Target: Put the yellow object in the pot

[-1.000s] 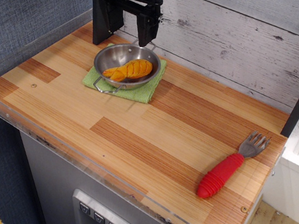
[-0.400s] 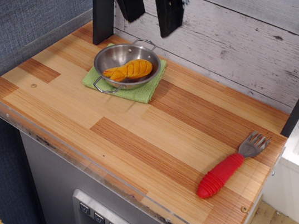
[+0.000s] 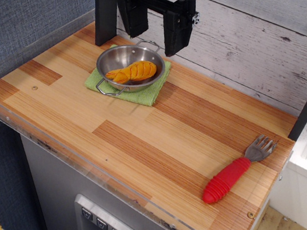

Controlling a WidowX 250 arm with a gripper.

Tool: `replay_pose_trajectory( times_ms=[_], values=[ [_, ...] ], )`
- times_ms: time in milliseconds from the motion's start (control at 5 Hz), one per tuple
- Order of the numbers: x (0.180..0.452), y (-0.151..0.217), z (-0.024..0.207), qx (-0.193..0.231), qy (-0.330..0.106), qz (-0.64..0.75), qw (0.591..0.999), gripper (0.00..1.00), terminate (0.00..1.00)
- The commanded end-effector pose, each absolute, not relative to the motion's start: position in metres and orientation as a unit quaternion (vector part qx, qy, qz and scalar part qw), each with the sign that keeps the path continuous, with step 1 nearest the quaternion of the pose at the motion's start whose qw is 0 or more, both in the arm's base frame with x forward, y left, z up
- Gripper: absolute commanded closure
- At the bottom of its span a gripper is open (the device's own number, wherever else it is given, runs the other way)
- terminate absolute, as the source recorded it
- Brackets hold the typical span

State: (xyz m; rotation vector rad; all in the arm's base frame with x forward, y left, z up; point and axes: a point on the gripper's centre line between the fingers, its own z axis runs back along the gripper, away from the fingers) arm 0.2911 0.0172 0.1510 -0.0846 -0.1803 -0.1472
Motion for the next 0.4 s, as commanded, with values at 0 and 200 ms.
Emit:
replay_pose_trajectory(
  times_ms=[0,200],
  values=[
    [0.2866,0.0188,0.1599,-0.036,-0.093,-0.080,0.992,0.00,0.00],
    [0.2866,0.0188,0.1599,-0.036,-0.093,-0.080,0.992,0.00,1.00]
  ],
)
